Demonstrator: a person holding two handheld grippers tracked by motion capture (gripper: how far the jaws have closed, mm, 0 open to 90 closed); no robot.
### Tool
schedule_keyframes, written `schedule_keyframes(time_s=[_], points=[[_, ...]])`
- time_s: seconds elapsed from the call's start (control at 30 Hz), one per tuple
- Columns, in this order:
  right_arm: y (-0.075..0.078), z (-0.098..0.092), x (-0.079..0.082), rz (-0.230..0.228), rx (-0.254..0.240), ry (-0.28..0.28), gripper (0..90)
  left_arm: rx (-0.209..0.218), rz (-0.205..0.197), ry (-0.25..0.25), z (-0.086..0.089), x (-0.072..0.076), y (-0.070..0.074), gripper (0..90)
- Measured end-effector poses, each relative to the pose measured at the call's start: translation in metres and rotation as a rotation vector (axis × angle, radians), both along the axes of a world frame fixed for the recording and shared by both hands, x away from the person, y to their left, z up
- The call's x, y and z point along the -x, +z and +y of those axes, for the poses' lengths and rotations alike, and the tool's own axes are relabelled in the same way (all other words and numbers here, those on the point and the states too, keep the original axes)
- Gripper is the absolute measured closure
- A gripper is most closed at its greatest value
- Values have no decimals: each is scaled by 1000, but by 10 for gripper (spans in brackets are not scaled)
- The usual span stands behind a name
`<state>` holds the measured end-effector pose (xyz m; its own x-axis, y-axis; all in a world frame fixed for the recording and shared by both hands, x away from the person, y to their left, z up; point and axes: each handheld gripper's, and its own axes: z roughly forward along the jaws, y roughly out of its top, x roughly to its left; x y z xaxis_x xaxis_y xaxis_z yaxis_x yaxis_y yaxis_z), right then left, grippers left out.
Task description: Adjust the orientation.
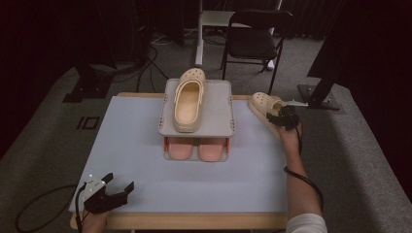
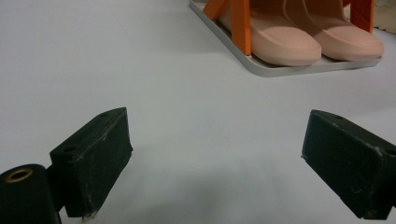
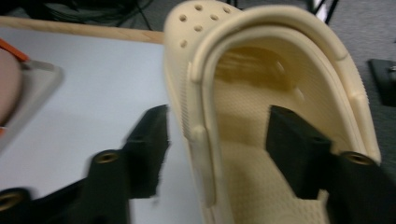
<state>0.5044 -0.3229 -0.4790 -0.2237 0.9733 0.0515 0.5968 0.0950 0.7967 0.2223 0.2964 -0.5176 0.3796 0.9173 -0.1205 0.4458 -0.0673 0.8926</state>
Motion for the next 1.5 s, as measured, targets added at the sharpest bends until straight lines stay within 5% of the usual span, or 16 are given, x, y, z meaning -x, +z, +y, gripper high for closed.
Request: schedule_keyframes(time_s=[0.17, 0.4, 0.73, 0.97, 1.17, 1.5], points=[[-6, 3, -3, 35, 40, -7, 502, 3, -8, 3, 1, 1, 2, 79], [-7, 8, -8, 65, 55, 55, 729, 5, -5, -1, 0, 0, 2, 79], [-3, 12, -4, 46, 96, 83, 775, 5, -6, -2, 0, 0, 2, 79], [5, 10, 4, 21, 78, 90, 780, 2, -10, -9, -1, -2, 3, 79], [14, 8, 18, -14, 54, 97, 780, 0, -14, -19, -2, -3, 4, 79], [28, 20, 48, -33, 91, 137, 780, 7, -26, -35, -6, -7, 6, 79]])
